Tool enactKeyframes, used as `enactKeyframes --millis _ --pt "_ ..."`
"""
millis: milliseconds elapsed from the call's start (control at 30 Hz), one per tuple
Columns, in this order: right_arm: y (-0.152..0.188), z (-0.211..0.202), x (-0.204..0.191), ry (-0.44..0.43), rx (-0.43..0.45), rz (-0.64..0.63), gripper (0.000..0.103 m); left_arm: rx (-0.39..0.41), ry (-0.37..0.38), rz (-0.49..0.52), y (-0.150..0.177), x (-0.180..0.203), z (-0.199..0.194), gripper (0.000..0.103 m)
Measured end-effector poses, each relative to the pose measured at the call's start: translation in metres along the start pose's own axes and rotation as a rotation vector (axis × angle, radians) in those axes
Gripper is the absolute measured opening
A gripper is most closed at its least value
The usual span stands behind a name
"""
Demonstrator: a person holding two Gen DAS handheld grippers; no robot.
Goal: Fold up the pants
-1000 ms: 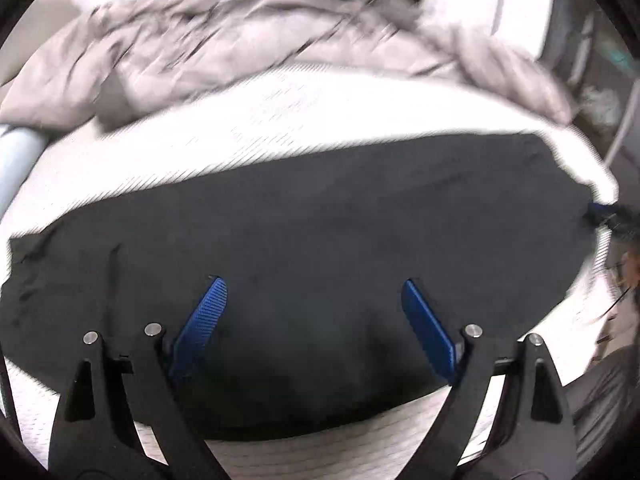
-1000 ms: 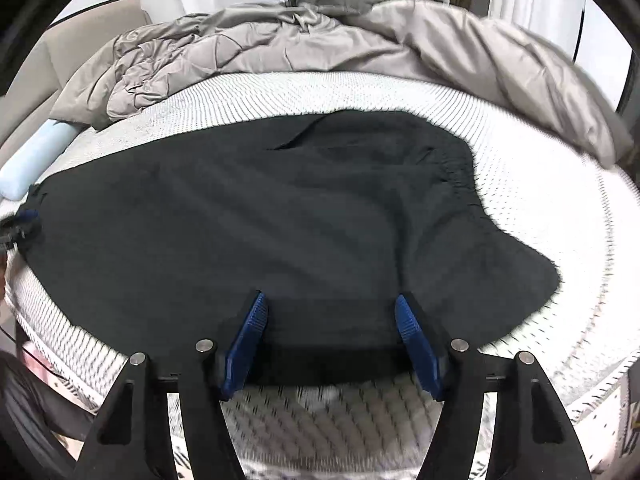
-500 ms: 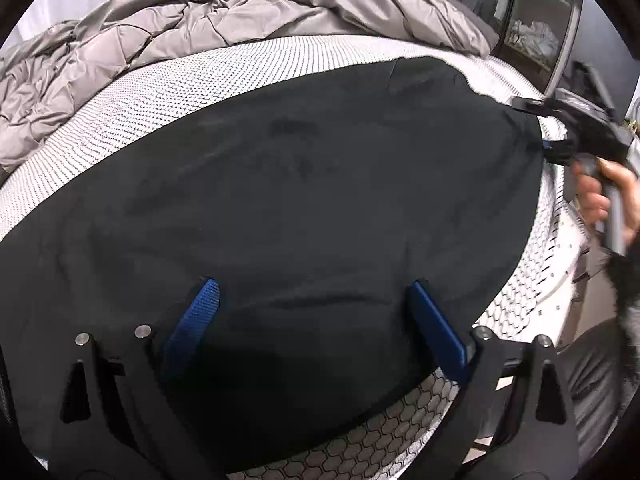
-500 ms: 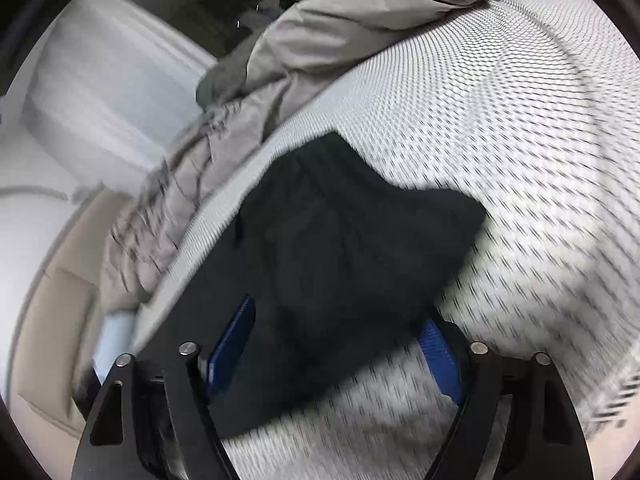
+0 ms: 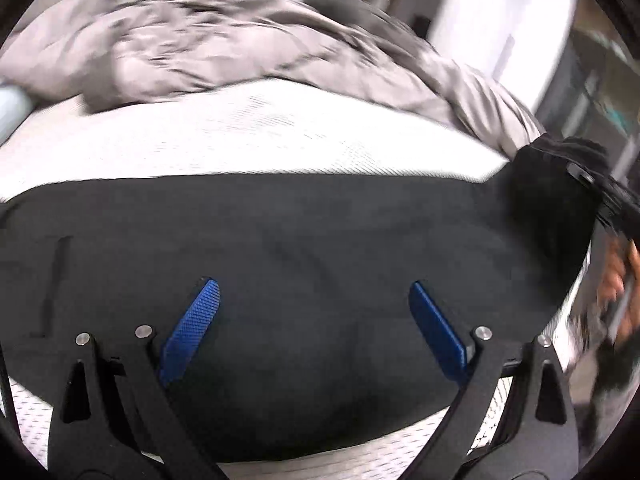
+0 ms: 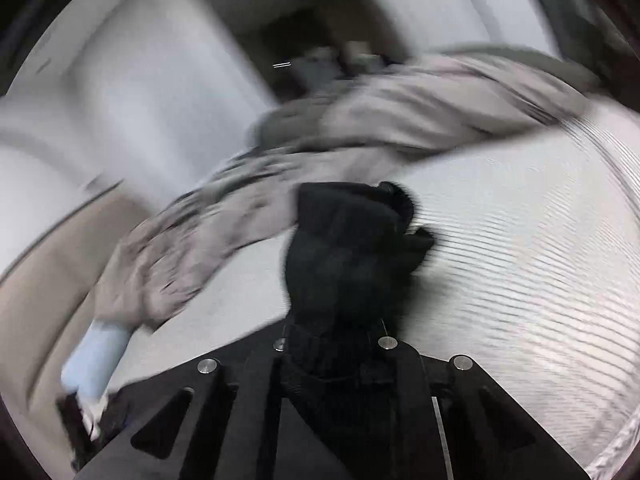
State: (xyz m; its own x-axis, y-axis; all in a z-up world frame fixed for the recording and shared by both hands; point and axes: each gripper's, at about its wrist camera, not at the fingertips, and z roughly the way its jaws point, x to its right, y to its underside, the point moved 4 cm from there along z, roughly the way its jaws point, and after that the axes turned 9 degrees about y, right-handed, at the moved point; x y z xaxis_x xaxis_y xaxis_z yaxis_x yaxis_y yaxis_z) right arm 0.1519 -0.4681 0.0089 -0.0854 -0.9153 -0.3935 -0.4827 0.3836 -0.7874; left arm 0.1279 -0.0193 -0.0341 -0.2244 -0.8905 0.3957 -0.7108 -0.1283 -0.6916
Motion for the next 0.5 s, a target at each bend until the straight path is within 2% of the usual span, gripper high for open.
enactKeyframes --millis 100,133,167,233,333,367,433,467,500 --pt "0.013 0.005 -0.105 -0.179 -0.023 -0.187 0.011 0.054 -0.029 -0.059 -0.002 -0.038 -0.021 0.095" --pt "0.028 0.013 -0.147 -0.273 -0.084 -0.267 0.018 0.07 -0.056 -0.079 -0.001 -0.055 -0.029 0.095" --pt "0.042 0.022 -0.177 -0.344 -0.153 -0.327 0.038 0.078 -0.074 -0.098 0.0 -0.069 -0.033 0.095" --pt "0.087 0.032 -0.229 -0.474 -0.292 -0.508 0.062 0.078 -0.115 -0.145 0.005 -0.099 -0.044 0.095" --pt "0.129 0.033 -0.25 -0.457 -0.326 -0.762 0.063 0.103 -0.142 -0.208 0.01 -0.129 -0.06 0.095" --pt "0.132 0.029 -0.246 -0.461 -0.325 -0.796 0.063 0.106 -0.133 -0.214 0.01 -0.133 -0.063 0.095" --pt "0.122 0.025 -0.227 -0.45 -0.297 -0.768 0.064 0.115 -0.114 -0.19 0.01 -0.131 -0.065 0.095" --pt "0.112 0.026 -0.21 -0.405 -0.277 -0.732 0.067 0.107 -0.099 -0.169 0.01 -0.124 -0.062 0.095" --pt "0.105 0.031 -0.191 -0.317 -0.259 -0.704 0.067 0.087 -0.072 -0.138 0.011 -0.114 -0.055 0.095"
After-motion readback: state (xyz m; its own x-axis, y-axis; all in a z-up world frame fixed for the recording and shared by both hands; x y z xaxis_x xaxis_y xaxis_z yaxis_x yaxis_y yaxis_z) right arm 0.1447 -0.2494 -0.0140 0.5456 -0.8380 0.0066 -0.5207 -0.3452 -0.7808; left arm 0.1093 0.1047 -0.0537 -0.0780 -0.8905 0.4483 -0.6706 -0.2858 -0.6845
